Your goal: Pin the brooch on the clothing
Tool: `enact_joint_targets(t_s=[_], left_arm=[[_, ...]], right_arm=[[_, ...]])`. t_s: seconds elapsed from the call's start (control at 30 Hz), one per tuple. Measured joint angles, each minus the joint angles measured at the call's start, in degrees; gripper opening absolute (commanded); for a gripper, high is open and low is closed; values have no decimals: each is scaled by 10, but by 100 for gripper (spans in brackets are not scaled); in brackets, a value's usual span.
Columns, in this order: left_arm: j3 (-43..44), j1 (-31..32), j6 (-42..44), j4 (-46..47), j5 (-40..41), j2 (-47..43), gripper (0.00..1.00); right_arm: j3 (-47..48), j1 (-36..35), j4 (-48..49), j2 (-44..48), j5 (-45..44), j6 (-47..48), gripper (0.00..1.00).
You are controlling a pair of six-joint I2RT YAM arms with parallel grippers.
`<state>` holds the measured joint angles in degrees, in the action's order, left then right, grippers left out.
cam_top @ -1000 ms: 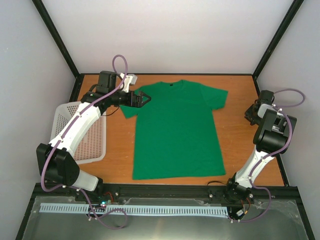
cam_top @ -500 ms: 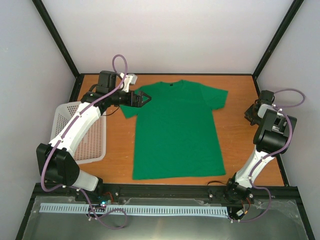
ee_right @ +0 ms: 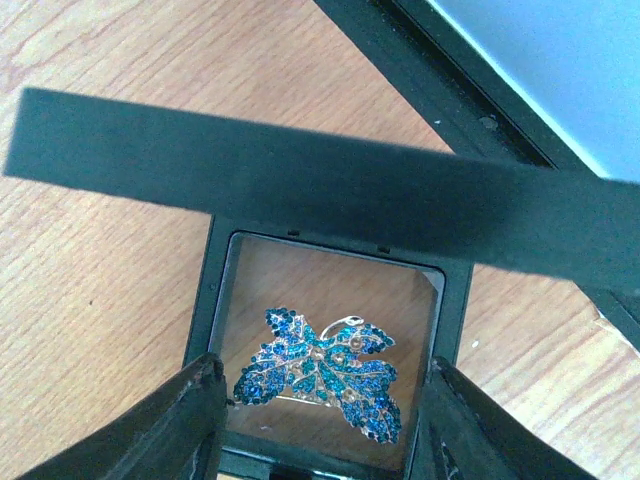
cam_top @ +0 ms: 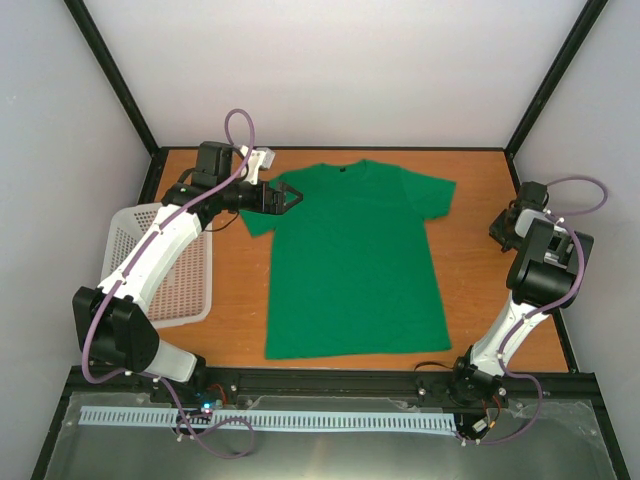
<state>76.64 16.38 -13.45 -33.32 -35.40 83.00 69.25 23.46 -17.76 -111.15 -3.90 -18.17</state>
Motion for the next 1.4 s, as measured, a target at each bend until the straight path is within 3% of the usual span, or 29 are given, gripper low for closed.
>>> enact_joint_targets(t_s=[0.53,1.4], left_arm=[[0,0,-4,3,-4,0,100],[0,0,-5,3,-9,0,100]], right_arm=[[0,0,-3,1,-3,12,40],[-3,-5,-43,64,29,54,40]])
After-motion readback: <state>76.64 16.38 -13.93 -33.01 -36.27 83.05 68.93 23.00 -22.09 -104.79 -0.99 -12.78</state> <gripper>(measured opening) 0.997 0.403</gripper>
